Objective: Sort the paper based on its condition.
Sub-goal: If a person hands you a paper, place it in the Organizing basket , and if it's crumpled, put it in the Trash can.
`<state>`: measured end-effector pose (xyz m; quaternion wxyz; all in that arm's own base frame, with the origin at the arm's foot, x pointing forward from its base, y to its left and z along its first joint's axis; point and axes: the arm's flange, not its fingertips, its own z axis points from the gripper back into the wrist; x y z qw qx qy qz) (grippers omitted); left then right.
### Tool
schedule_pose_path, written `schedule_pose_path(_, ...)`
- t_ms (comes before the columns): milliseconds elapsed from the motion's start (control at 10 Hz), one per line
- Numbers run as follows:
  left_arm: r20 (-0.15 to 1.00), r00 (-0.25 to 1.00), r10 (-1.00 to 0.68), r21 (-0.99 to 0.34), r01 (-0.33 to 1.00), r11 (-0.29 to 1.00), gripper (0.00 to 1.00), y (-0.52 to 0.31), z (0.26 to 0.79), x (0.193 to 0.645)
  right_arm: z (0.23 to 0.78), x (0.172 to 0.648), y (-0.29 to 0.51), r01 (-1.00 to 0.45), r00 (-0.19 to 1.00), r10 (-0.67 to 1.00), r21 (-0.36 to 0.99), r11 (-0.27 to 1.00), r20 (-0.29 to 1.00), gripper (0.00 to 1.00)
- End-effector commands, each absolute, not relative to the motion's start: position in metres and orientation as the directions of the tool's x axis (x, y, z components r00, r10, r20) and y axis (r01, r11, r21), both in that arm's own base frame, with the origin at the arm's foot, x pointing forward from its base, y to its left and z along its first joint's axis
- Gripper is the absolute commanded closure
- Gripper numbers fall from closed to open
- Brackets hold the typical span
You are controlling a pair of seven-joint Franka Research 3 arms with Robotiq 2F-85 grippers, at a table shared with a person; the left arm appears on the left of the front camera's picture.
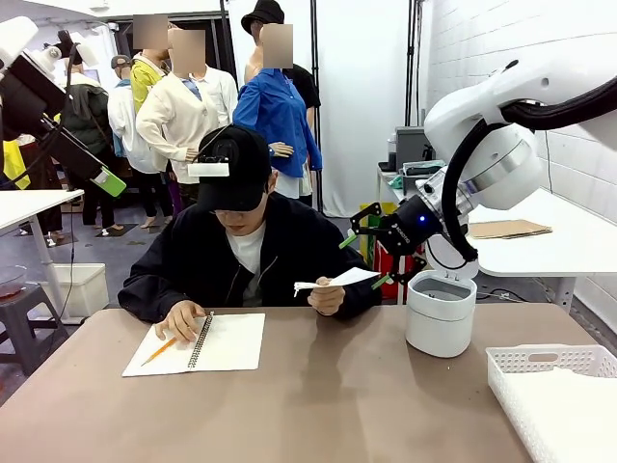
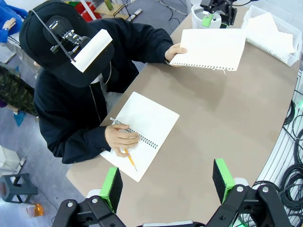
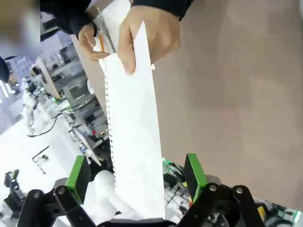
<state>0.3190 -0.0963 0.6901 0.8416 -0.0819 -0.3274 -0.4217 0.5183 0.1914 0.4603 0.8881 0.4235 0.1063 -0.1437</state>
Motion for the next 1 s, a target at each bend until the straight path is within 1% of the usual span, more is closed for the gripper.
schedule_pose_path(0, 0.622, 0.429, -0.655, 0.137, 0.764, 0.631, 0.0, -0.096, 0.691, 0.319, 0.455, 0.527, 0.19, 0.413, 0.899, -0.098, 0.749, 0.518, -0.427, 0.0)
schedule_pose_path(200, 0.622, 0.429, -0.655, 0.137, 0.764, 0.631, 0.0, -0.096, 0.691, 0.319, 0.451, 0.523, 0.185, 0.434, 0.881, -0.06, 0.752, 0.496, -0.469, 0.0)
schedule_pose_path(900, 0.622, 0.429, -0.655, 0.137, 0.764, 0.631, 0.0, -0.096, 0.691, 0.319, 0.432, 0.509, 0.198, 0.332, 0.922, -0.007, 0.782, 0.528, -0.387, 0.0)
